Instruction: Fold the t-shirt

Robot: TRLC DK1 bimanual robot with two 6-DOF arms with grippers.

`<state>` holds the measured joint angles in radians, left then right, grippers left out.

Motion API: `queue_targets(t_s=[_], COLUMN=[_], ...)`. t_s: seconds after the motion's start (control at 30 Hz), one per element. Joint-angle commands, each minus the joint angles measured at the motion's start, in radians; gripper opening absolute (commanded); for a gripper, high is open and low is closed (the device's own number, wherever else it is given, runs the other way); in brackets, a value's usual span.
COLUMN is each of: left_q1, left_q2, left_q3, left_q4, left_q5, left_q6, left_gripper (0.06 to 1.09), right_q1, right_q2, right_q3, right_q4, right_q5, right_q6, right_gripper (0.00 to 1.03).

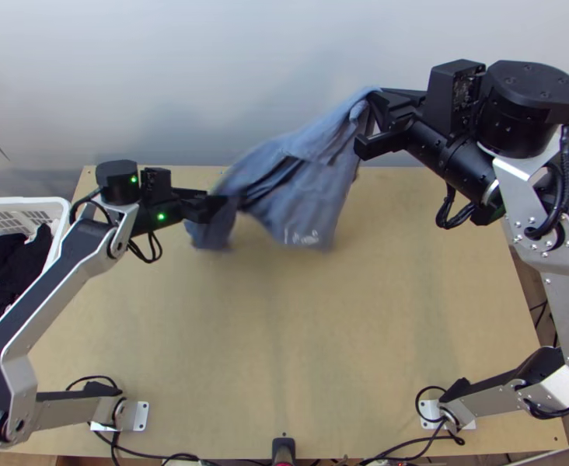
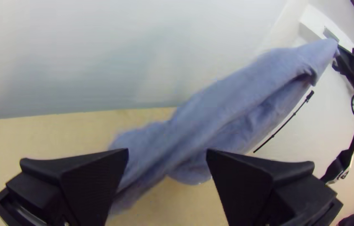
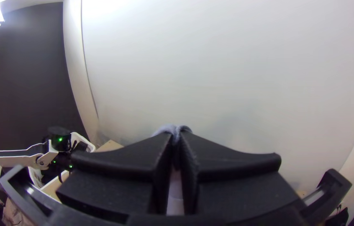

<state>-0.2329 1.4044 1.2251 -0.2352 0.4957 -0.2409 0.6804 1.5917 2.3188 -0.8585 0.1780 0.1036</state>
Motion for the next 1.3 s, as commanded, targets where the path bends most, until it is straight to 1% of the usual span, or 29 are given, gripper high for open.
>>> queue_targets(t_s=[0.0, 0.27, 0.37, 0.43, 0.57, 0.6, 0.7, 0.77, 0.83, 0.9, 0.97, 1.0, 1.1, 1.2, 1.27], left_q1=[0.073, -0.002, -0.069, -0.137, -0.313, -0.350, -0.459, -0.473, -0.457, -0.439, -0.439, -0.441, -0.445, -0.416, -0.410], left_q2=[0.033, -0.068, -0.119, -0.150, -0.209, -0.226, -0.257, -0.248, -0.231, -0.211, -0.189, -0.177, -0.117, -0.093, -0.090], left_q3=[-0.022, -0.030, -0.061, -0.111, -0.225, -0.253, -0.357, -0.407, -0.452, -0.483, -0.512, -0.524, -0.569, -0.575, -0.595], left_q4=[-0.016, -0.027, -0.023, -0.006, 0.025, 0.027, 0.091, 0.146, 0.226, 0.267, 0.318, 0.335, 0.424, 0.445, 0.450], left_q5=[0.044, 0.055, 0.053, 0.044, -0.071, -0.098, -0.250, -0.306, -0.322, -0.330, -0.364, -0.376, -0.456, -0.453, -0.445], left_q6=[-0.040, -0.023, -0.023, 0.003, 0.103, 0.144, 0.296, 0.354, 0.377, 0.414, 0.440, 0.465, 0.572, 0.612, 0.658], left_gripper=[1.04, 1.03, 1.03, 1.03, 1.04, 1.04, 1.03, 1.03, 1.03, 1.03, 1.03, 1.03, 1.03, 1.03, 1.03], right_q1=[0.002, 0.002, 0.002, 0.002, 0.002, 0.002, 0.001, 0.002, 0.002, 0.002, 0.004, 0.004, 0.004, 0.004, 0.004], right_q2=[0.004, 0.016, 0.016, 0.016, 0.017, 0.017, 0.016, 0.016, 0.016, 0.016, 0.016, 0.016, 0.016, 0.016, 0.016], right_q3=[0.001, 0.001, 0.001, 0.001, 0.001, 0.002, 0.001, 0.001, 0.002, 0.001, 0.002, 0.002, 0.002, 0.002, 0.002], right_q4=[-0.007, -0.002, -0.001, 0.003, 0.003, 0.003, 0.003, 0.001, 0.001, 0.001, 0.001, 0.001, 0.001, -0.001, -0.001], right_q5=[0.000, 0.000, 0.000, 0.000, 0.000, 0.002, 0.002, 0.000, 0.002, 0.000, 0.000, 0.000, 0.002, 0.002, 0.003], right_q6=[0.001, -0.001, -0.005, -0.005, -0.005, -0.005, -0.007, -0.005, -0.005, -0.005, -0.005, -0.005, -0.005, -0.005, -0.005], right_gripper=[0.08, 0.08, 0.08, 0.08, 0.08, 0.08, 0.08, 0.08, 0.08, 0.08, 0.08, 0.08, 0.08, 0.08, 0.08])
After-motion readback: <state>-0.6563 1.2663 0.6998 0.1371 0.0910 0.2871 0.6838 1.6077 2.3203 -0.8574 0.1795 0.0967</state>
